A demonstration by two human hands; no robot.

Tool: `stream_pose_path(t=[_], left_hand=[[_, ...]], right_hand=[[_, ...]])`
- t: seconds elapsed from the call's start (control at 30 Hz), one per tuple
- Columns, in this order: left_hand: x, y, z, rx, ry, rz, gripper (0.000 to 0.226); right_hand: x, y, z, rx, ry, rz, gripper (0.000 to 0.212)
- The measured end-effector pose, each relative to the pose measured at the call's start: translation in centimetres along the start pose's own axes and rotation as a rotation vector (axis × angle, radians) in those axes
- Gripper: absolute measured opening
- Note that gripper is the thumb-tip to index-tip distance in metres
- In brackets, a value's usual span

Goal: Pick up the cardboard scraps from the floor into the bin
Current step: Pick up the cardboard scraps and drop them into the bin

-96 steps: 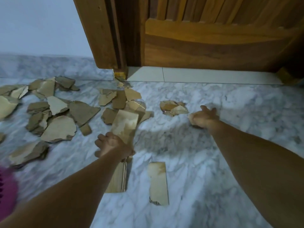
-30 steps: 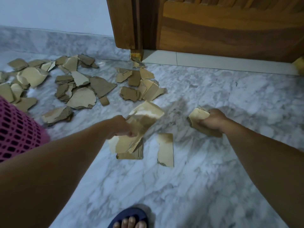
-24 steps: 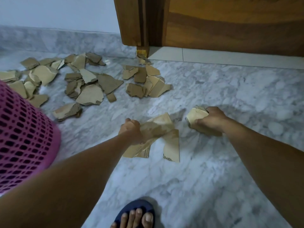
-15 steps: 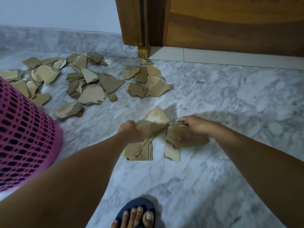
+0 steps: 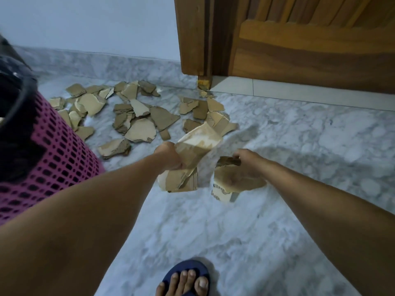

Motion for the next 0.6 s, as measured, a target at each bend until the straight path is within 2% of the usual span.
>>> stream_pose_path(t=[0.07,0.13,0.27,0.37,0.47,0.6], left_hand=[[-0.7,3.2,0.9,-0.021,0.002,0.047,0.037],[-1.7,7.0,1.7,-0.073,0.021,0.112,0.044],[-4.7,15.7,3.2,-0.036,0.039,0.296,0.028],[-8.0,22.6,3.7,-0.038,0.05,0.372,0.033],[-12.1,28.9,3.1,-0.023,0.09,0.484,0.028],[-18.4,35.2,-0.7,-0.038,0.201,0.615,0.03]], right_hand=[[-0.4,2.7,-2.1,0.033,0.024,0.01,0.031],[-1.4,5.8,-4.8,0.088,0.059,0.026,0.031],[-4.8,12.1,-11.7,0.178,0.195,0.061,0.022],[-7.8,16.2,-17.8,0.287,0.274,0.075,0.031],[-10.5,18.8,-24.3,0.347,0.343,0.089,0.035],[-14.5,18.7,-33.3,0.427,0.416,0.041,0.018]])
Point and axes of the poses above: each hand's wrist, its own x-axis towards the middle knuckle, its own y-axis out of the back of the hand, z = x × y, the point moved 4 cm from there along x, towards the middle knuckle, and after that the axes turned 11 degrees about -y, right-handed, at the moved point
